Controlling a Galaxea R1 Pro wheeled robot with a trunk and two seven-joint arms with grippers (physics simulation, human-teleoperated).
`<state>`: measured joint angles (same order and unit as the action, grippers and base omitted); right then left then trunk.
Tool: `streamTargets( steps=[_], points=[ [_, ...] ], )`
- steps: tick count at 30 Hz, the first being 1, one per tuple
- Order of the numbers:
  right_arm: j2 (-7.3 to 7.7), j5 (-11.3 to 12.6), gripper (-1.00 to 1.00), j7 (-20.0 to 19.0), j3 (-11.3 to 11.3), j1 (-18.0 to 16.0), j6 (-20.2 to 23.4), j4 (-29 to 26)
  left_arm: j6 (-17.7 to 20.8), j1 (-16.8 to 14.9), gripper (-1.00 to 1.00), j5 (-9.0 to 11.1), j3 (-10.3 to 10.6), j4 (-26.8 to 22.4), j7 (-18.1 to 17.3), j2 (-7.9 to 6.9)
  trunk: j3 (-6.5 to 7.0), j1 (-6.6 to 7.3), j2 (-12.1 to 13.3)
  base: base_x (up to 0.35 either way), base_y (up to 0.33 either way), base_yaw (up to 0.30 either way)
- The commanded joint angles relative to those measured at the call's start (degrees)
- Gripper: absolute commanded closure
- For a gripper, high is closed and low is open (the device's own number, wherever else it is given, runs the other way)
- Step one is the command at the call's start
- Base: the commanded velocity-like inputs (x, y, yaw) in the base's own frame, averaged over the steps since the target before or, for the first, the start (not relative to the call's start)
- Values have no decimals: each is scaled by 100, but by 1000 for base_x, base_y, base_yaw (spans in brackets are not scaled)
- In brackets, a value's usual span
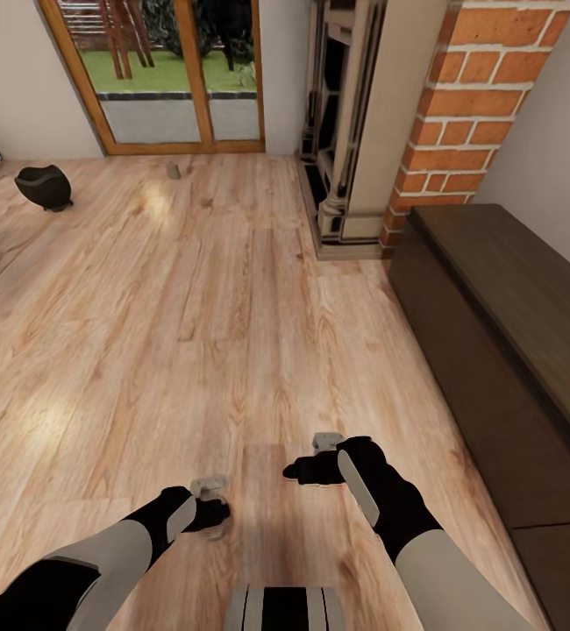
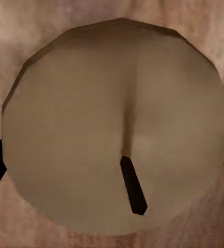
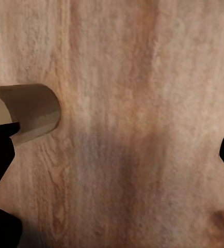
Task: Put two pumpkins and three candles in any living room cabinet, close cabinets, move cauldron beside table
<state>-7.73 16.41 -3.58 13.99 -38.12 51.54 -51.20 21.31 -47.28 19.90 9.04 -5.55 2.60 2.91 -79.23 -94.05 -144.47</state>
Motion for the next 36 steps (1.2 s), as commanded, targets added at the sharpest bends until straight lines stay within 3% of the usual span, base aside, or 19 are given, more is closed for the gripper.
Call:
streamTargets(
  steps=[1,19,20,30,36],
  points=[
    [0,-41,-100,-38,-1,-2,23,-4,31,0,-100,49,45,-17,25,-1,-4,-2,-1,314,0,0],
    [0,-41,-100,-41,-1,-2,23,-4,22,0,-100,49,63,-17,21,25,-4,-2,-1,28,0,0],
    [0,-41,-100,-44,-1,-2,23,-4,22,0,100,49,63,-21,21,25,-4,-2,-1,0,0,0],
    [0,-41,-100,-38,-7,-2,23,-4,24,0,100,49,59,-25,21,25,-4,-2,-1,0,0,0],
    [4,-41,-100,-45,-8,-2,23,-4,28,0,100,41,66,-21,26,20,129,13,7,0,0,0]
  ],
)
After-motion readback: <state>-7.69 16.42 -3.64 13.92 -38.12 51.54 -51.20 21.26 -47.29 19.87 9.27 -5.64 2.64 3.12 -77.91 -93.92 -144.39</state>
